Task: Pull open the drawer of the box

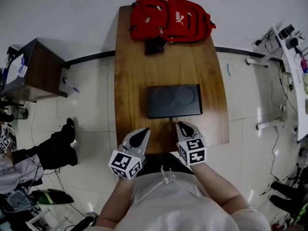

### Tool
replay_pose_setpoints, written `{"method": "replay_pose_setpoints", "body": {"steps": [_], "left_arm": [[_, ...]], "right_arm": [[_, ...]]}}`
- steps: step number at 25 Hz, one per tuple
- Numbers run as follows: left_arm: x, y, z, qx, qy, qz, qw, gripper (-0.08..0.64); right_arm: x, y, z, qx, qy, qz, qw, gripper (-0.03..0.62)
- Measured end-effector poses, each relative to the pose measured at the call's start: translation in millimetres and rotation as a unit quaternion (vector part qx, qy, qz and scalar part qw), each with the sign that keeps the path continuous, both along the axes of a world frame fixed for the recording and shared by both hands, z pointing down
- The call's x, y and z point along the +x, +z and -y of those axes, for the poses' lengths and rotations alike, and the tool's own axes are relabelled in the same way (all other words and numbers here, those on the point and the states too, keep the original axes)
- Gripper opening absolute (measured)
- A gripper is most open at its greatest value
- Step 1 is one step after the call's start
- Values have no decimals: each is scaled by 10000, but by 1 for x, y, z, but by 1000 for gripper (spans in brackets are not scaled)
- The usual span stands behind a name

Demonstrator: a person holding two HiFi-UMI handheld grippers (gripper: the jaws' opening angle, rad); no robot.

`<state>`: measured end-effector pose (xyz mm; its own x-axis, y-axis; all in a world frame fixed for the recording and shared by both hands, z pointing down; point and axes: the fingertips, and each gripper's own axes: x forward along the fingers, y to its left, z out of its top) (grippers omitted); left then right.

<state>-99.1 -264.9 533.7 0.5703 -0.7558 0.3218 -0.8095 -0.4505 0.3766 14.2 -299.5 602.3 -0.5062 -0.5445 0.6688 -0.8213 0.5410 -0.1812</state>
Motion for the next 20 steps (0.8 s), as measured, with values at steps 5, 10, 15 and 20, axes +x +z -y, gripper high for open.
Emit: {"method": "replay_pose_setpoints", "body": {"steps": [5, 10, 15, 20], "left_arm": [[7, 21, 5, -276, 84, -123, 9995, 6], [5, 44, 9, -510, 109, -207, 9984, 6], [7, 53, 7, -632, 155, -288, 9975, 6], [9, 56, 8, -702, 192, -356, 9967, 6]], "right_arm": [[-1, 24, 9, -323, 150, -102, 9993, 46], [-6, 40, 16, -515, 303, -61, 9982, 84], [-8, 48, 16, -671, 467, -10, 9967, 97], [-5, 50, 19, -683, 662, -16, 9955, 77]]}}
